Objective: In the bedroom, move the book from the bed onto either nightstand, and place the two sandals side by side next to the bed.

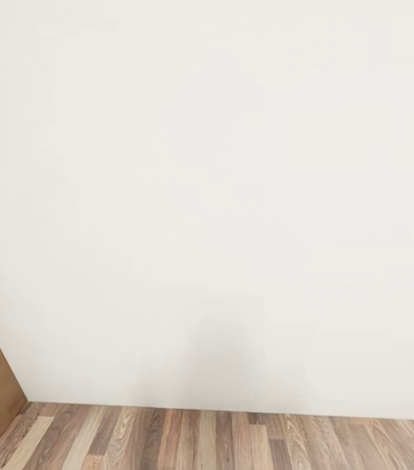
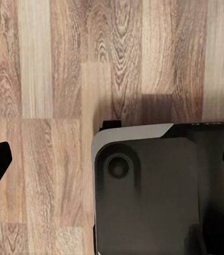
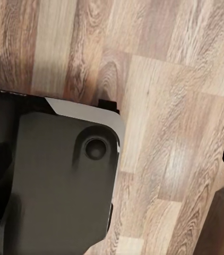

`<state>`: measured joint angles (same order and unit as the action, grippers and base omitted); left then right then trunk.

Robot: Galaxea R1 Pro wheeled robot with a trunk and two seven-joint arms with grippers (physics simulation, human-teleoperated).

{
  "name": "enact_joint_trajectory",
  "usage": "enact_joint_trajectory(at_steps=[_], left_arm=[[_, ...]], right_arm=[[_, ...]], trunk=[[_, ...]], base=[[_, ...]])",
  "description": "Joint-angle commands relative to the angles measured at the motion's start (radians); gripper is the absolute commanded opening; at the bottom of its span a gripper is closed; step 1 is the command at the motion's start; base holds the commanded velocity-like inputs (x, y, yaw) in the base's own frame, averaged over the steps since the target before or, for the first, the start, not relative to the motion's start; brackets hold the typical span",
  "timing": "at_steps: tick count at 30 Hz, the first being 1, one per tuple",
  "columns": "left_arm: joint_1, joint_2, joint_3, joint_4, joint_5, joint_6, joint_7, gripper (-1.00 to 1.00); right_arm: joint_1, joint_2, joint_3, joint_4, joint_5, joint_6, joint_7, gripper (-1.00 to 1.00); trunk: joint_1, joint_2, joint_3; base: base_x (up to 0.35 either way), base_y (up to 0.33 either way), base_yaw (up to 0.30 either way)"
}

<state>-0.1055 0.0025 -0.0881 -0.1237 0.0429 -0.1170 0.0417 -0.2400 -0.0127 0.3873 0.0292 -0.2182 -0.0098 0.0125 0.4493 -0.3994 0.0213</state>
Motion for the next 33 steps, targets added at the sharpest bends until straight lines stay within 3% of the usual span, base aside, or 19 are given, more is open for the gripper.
enact_joint_trajectory(at_steps=[1,14,33], left_arm=[[0.0,0.0,-0.009,0.001,0.005,-0.004,0.004,1.0],[0.0,0.0,-0.009,0.001,0.005,-0.01,0.004,1.0],[0.0,0.0,-0.009,0.001,0.007,-0.024,0.004,1.0]], right_arm=[[-0.001,0.0,0.009,0.002,-0.01,-0.001,0.001,1.0],[-0.001,-0.001,0.007,0.003,-0.01,-0.001,0.001,1.0],[-0.001,-0.001,0.007,0.003,-0.011,-0.001,0.003,1.0]], trunk=[[0.001,-0.001,0.0],[0.001,-0.001,0.0],[0.001,-0.001,0.0]], base=[[0.231,0.0,-0.015],[0.196,0.0,-0.086],[0.159,0.011,-0.243]])
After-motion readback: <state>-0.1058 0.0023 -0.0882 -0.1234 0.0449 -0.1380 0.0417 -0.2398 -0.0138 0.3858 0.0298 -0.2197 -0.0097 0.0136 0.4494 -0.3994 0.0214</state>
